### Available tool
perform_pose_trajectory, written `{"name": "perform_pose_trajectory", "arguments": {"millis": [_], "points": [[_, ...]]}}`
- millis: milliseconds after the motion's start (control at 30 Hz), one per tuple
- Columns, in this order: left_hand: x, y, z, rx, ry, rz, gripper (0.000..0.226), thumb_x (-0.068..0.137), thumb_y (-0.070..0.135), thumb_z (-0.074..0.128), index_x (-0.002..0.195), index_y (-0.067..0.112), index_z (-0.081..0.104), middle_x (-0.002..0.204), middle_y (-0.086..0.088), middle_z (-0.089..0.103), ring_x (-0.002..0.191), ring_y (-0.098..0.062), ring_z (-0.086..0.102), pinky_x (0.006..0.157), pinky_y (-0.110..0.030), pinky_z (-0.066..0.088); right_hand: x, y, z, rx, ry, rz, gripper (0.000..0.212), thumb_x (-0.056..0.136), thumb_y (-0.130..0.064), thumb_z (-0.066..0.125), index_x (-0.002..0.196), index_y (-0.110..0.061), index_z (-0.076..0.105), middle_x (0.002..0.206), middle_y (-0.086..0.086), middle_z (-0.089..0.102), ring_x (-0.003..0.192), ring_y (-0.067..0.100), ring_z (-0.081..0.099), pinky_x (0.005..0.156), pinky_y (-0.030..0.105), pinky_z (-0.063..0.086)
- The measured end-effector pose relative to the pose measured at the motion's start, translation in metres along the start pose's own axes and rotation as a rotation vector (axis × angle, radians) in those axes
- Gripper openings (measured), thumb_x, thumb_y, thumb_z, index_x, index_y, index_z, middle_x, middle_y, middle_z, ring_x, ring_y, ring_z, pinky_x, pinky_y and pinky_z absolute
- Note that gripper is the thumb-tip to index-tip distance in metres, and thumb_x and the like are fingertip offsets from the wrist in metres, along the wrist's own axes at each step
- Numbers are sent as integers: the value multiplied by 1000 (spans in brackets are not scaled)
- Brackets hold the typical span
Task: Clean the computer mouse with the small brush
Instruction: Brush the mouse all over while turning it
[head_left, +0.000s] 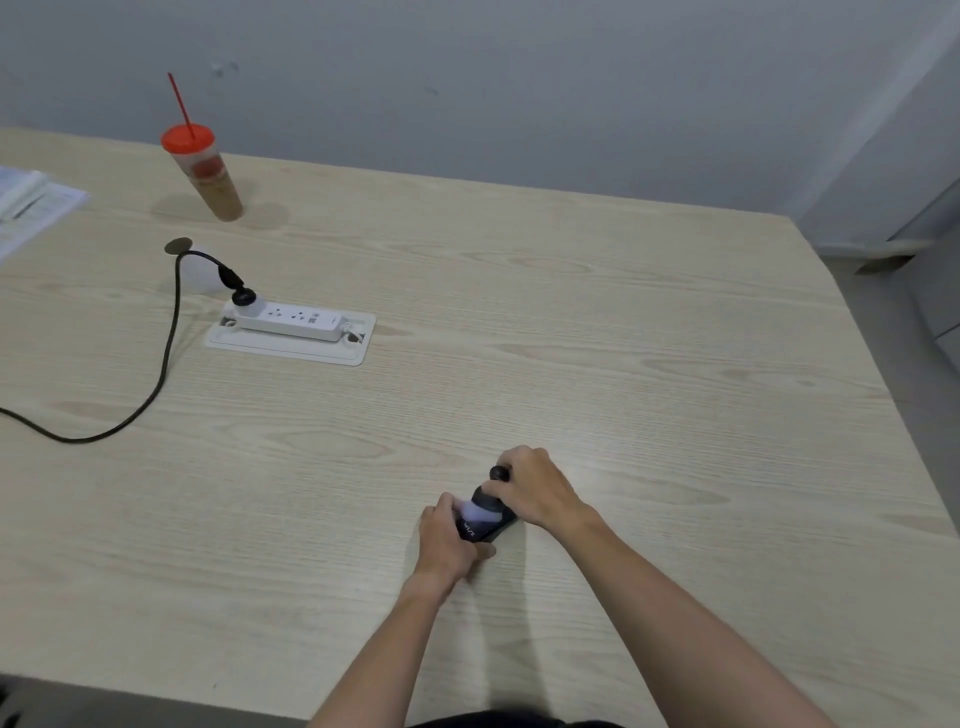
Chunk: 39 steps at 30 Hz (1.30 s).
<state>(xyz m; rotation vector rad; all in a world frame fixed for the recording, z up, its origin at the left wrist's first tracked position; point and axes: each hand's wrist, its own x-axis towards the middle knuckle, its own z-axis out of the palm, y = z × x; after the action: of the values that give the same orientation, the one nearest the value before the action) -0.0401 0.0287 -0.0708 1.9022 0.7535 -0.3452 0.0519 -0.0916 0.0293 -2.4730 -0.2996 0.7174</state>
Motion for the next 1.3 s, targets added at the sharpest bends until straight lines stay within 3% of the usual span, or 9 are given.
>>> {"name": "perform_pose_trajectory", "arguments": {"millis": [133,300,400,533,700,867,1000,1167,1300], "points": [[5,-6,1,-50,10,-6,66,34,23,95,86,28,55,101,-8,68,87,-25,68,62,-31,57,0,6,1,-249,245,-24,33,92,-34,60,73,-8,53,81,7,66,72,28,58,71,38,46],[-5,8,-6,-104,-37,-20,57,47,-1,92,92,15,61,102,-14,68,81,-25,70,49,-24,57,1,17,1,35,64,29,40,87,-41,68,71,-5,59,69,3,58,61,22,53,57,34,41],[-5,10,-7,-98,-34,-14,55,46,0,89,90,14,59,102,-19,67,75,-24,67,47,-21,54,-3,18,1,-119,187,59,38,92,-41,62,79,-6,61,82,8,66,74,30,62,64,36,46],[-5,9,-8,-82,-22,-2,56,45,1,89,92,12,60,97,-17,72,71,-22,64,52,-27,60,-2,20,-1,158,172,78,35,87,-39,66,74,-7,58,71,3,59,67,25,55,60,35,43],[-5,10,-8,-83,-52,21,52,56,-10,87,97,6,60,100,-17,73,74,-18,62,44,-8,45,-15,32,-1,-124,290,133,30,94,-36,61,85,-7,62,84,8,67,76,30,63,66,37,48],[-1,4,-5,-72,-36,42,54,56,-3,86,98,19,59,108,-18,68,88,-27,69,49,-8,48,-23,44,-1,295,217,180,37,88,-33,69,70,-4,56,65,1,53,56,15,46,50,23,36],[3,-1,-1,-42,-28,62,55,56,1,85,97,27,58,112,-19,64,94,-31,67,48,-3,43,-37,58,6,-7,286,260,35,93,-36,62,75,-8,51,71,2,55,65,25,52,58,32,36],[6,-3,0,-19,-38,62,57,57,4,85,99,28,56,113,-20,63,96,-30,66,49,-2,43,-44,65,11,320,240,221,41,91,-34,66,65,-8,48,59,-3,47,56,16,43,51,26,33],[7,-3,0,-11,-42,69,56,60,-1,85,102,24,56,115,-20,62,97,-30,66,49,-2,43,-50,76,17,62,289,326,33,95,-36,60,79,-7,58,69,1,58,64,23,55,53,31,35]]}}
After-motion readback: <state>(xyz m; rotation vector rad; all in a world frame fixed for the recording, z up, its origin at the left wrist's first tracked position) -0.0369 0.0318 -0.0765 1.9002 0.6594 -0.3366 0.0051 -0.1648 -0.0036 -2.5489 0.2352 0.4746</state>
